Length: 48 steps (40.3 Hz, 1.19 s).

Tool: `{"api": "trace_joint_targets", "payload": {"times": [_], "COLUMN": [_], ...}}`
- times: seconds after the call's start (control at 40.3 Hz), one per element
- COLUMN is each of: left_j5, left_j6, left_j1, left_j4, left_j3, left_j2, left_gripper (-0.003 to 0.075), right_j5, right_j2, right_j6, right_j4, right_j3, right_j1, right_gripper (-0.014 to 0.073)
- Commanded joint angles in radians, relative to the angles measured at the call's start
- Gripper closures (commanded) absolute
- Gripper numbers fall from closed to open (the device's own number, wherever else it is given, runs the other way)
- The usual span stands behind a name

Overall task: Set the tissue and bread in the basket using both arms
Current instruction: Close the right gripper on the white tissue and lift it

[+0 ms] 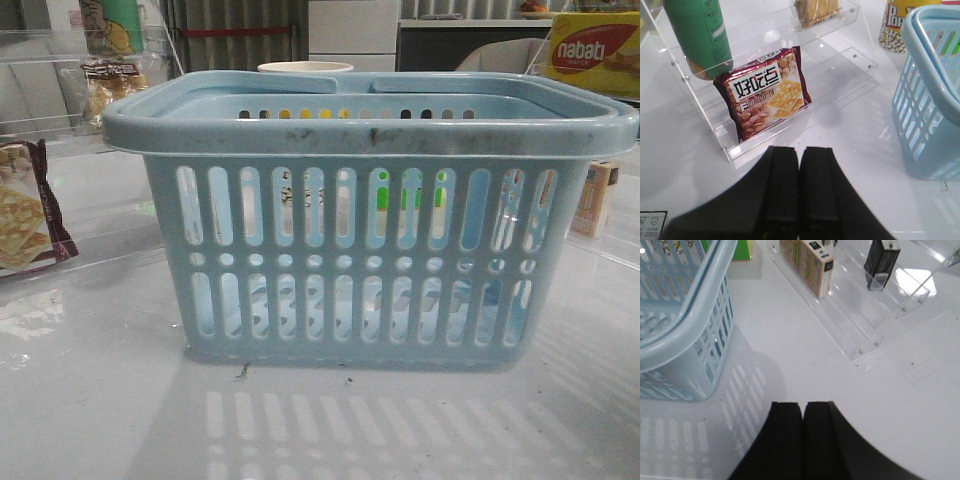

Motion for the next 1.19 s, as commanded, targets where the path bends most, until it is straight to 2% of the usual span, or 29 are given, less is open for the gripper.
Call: {"api": "trace_joint_targets", "payload": {"times": [0.0,0.099,0.174,0.223,0.347,0.446,0.595,0.719,0.868,1.165], "left_j5": [-0.07,-0.07,-0.068,-0.068,-0.08,-0.08,-0.069,-0.069,-0.069,-0.069], "left_j6": [0.003,0.024,0.024,0.024,0.026,0.026,0.028,0.028,0.028,0.028], "left_j1": [-0.003,-0.003,-0.003,-0.003,-0.048,-0.122,-0.229,-0.279,-0.292,-0.292], "left_j4": [0.002,0.004,0.004,0.004,-0.004,-0.004,-0.004,-0.004,-0.004,-0.004], "left_j3": [-0.028,-0.028,-0.028,-0.028,-0.028,-0.028,-0.028,-0.028,-0.028,-0.028], "left_j2": [0.026,0.042,0.049,0.053,0.056,0.056,0.056,0.056,0.056,0.056], "left_gripper": [0.0523,0.0288,0.0176,0.015,0.0164,0.0183,0.0219,0.0251,0.0269,0.0269], "right_j5": [-0.048,-0.046,-0.053,-0.058,-0.089,-0.104,-0.104,-0.101,-0.107,-0.115], "right_j2": [0.038,0.072,0.092,0.106,0.152,0.202,0.324,0.436,0.583,0.849], "right_j6": [-0.001,-0.001,-0.001,-0.001,-0.001,0.001,0.001,0.001,0.001,0.001], "right_j4": [-0.014,-0.015,-0.015,-0.015,-0.044,-0.068,-0.068,-0.059,-0.044,-0.044], "right_j3": [-0.026,-0.026,-0.026,-0.026,-0.032,-0.062,-0.159,-0.249,-0.359,-0.571], "right_j1": [-0.003,-0.003,-0.003,-0.003,-0.005,-0.027,-0.114,-0.188,-0.226,-0.228], "right_gripper": [0.0494,0.0315,0.0181,0.0119,0.0108,0.0108,0.0108,0.0108,0.0108,0.0108]}}
